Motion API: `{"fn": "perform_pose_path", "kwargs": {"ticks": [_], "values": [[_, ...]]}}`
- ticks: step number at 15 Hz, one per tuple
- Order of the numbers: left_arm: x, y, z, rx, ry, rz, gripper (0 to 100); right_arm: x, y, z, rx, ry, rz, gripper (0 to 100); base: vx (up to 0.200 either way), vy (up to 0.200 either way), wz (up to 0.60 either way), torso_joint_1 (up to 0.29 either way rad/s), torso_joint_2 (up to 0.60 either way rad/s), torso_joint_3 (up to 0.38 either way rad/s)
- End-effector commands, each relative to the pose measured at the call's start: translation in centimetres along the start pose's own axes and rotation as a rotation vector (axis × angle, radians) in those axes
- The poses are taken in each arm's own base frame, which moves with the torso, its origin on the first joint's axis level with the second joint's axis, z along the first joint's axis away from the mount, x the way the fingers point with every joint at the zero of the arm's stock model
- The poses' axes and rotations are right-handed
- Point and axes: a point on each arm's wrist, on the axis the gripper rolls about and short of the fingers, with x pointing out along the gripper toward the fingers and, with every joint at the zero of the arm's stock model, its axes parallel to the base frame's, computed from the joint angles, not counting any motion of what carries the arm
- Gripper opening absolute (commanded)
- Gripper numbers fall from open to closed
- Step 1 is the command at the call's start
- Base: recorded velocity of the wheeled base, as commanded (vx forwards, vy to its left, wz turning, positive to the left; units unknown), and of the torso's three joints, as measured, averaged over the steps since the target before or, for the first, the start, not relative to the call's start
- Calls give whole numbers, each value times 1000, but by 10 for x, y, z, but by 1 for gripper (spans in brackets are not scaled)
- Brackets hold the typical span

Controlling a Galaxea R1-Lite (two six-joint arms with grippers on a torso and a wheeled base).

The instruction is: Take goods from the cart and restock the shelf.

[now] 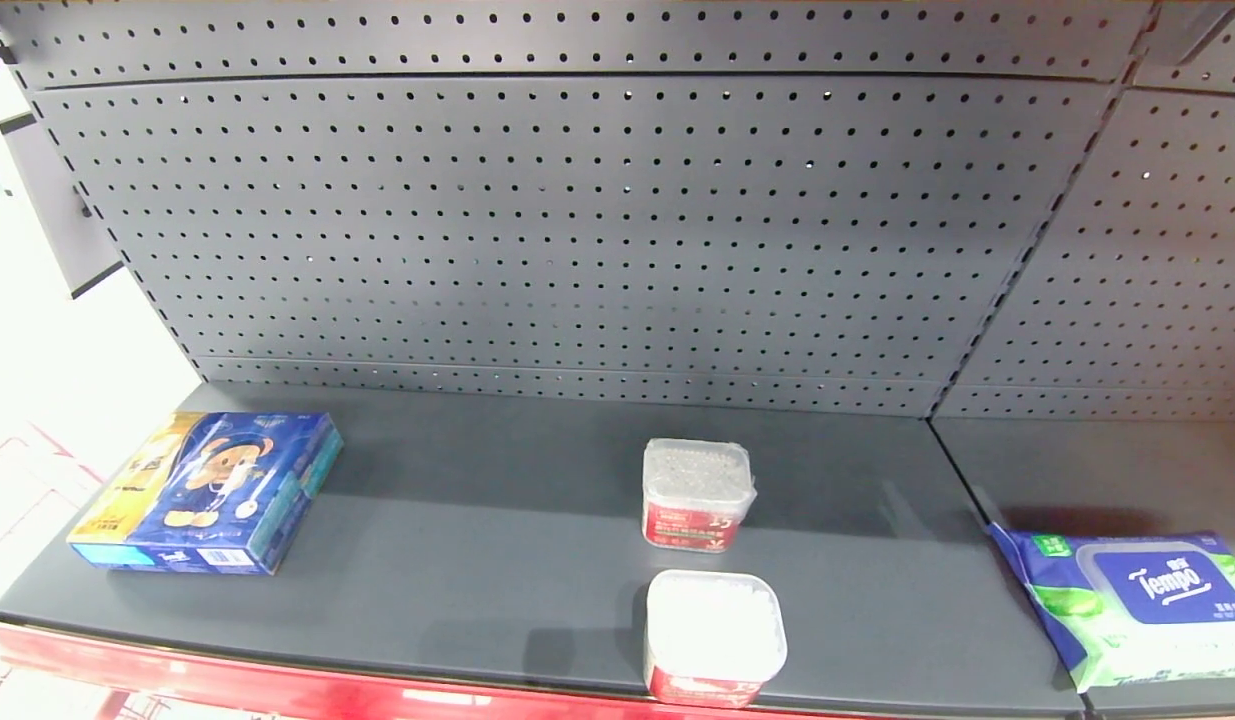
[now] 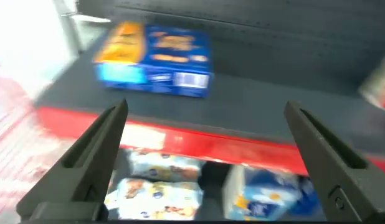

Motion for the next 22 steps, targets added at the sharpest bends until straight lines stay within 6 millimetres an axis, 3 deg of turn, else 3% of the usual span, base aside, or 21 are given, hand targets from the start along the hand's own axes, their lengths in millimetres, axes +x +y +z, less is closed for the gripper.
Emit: {"fn": "perform_pose_path", "kwargs": {"ticks": [1, 3, 7, 8, 10, 22], "values": [[0, -4, 0, 43, 16, -171, 100, 0, 0, 0, -1, 2, 0, 100, 0, 0, 0, 0, 0, 0], [0, -1, 0, 7, -6, 80, 100, 0, 0, 0, -1, 2, 0, 100, 0, 0, 0, 0, 0, 0], [-2, 1, 0, 35, 7, 276, 100, 0, 0, 0, -1, 2, 0, 100, 0, 0, 0, 0, 0, 0], [-2, 1, -1, 36, 6, 262, 100, 0, 0, 0, -1, 2, 0, 100, 0, 0, 0, 0, 0, 0], [0, -3, -1, 51, 3, 50, 100, 0, 0, 0, -1, 2, 0, 100, 0, 0, 0, 0, 0, 0], [0, -3, -2, 124, 19, 67, 100, 0, 0, 0, 1, 2, 0, 100, 0, 0, 0, 0, 0, 0]]}}
